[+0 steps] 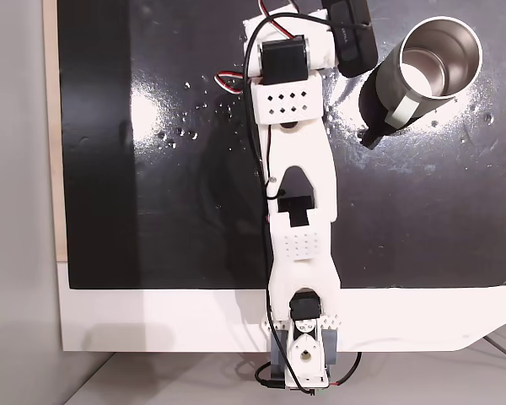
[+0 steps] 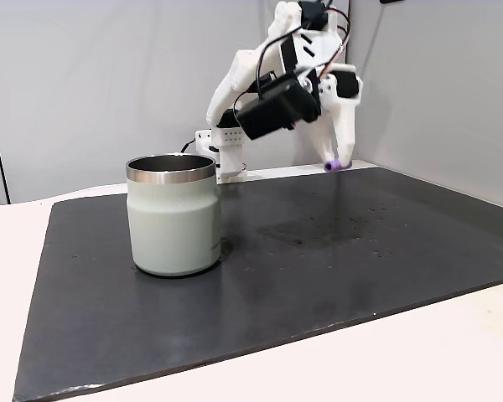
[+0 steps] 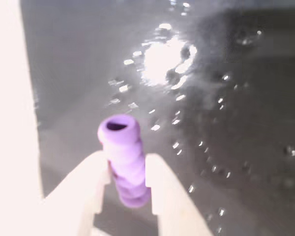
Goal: Grasp a pengrip and put it in the cup.
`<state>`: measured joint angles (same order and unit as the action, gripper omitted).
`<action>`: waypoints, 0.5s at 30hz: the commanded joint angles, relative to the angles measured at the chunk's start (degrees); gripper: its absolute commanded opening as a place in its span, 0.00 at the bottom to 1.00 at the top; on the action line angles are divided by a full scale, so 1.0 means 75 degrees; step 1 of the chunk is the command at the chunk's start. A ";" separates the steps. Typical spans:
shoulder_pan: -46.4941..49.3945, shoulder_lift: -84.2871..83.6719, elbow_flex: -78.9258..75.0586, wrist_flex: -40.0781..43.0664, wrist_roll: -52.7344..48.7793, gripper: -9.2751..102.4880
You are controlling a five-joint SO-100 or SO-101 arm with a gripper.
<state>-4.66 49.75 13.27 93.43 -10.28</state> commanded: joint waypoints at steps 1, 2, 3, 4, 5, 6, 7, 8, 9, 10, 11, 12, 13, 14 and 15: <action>0.0316 0.1641 0.0211 0.0141 0.0105 0.08; 0.0445 0.1863 0.0270 0.0234 0.0105 0.08; 0.0598 0.2062 0.0293 0.0352 0.0105 0.08; 0.0762 0.2238 0.0293 0.0469 0.0094 0.08; 0.0938 0.2391 0.0281 0.0574 0.0070 0.08; 0.1125 0.2520 0.0234 0.0680 0.0047 0.08; 0.1313 0.2613 0.0152 0.0797 0.0012 0.08; 0.1512 0.2660 0.0035 0.0938 -0.0035 0.08; 0.1699 0.2672 -0.0152 0.1102 -0.0082 0.08; 0.1898 0.2695 -0.0246 0.1207 -0.0141 0.08; 0.2098 0.2766 -0.0211 0.1242 -0.0187 0.08; 0.2320 0.2836 -0.0141 0.1254 -0.0223 0.08; 0.2531 0.2871 -0.0094 0.1254 -0.0234 0.08; 0.2754 0.2883 -0.0082 0.1254 -0.0270 0.08; 0.2953 0.2871 -0.0082 0.1254 -0.0293 0.08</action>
<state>14.59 67.24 14.24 102.57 -11.78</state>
